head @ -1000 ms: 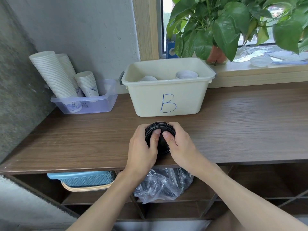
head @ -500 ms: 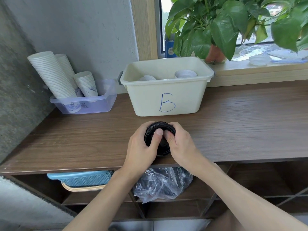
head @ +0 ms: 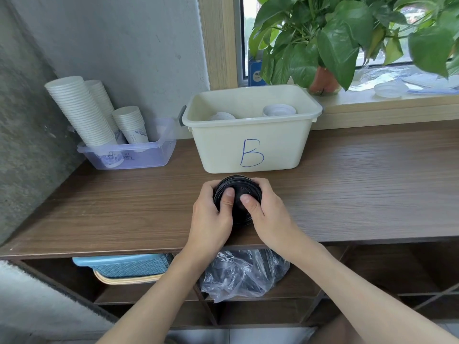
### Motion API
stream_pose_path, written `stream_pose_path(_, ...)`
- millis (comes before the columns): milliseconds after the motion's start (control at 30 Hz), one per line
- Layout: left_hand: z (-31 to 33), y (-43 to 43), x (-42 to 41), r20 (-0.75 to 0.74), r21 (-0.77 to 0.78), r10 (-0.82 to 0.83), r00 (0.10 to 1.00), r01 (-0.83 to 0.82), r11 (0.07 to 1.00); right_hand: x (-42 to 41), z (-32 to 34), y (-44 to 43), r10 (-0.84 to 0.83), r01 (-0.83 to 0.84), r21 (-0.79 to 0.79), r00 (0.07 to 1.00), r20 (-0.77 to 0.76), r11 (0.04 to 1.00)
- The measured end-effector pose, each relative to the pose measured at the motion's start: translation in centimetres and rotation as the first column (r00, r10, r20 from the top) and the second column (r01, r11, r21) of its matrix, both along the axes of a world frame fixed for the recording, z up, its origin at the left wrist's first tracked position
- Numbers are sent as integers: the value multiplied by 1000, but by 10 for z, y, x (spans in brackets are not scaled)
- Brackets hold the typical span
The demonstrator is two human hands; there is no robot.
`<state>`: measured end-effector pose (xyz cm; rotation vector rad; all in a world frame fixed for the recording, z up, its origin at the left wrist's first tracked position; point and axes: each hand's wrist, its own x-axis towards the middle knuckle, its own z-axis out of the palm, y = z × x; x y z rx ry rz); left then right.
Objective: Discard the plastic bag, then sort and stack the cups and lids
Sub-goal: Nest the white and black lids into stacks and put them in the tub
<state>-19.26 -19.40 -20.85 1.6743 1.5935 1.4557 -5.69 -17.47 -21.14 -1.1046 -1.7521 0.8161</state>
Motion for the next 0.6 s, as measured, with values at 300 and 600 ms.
stream_pose_path(300, 1, -2, 2, 5, -2, -35, 999, 35, 999, 2, -1, -2, -7, 6, 18, 1000, 14, 1000)
stream_pose_path(600, 0, 0, 7, -12, 35, 20, 1000, -19, 999, 0, 3, -3, -17, 17, 8, 999, 32, 1000)
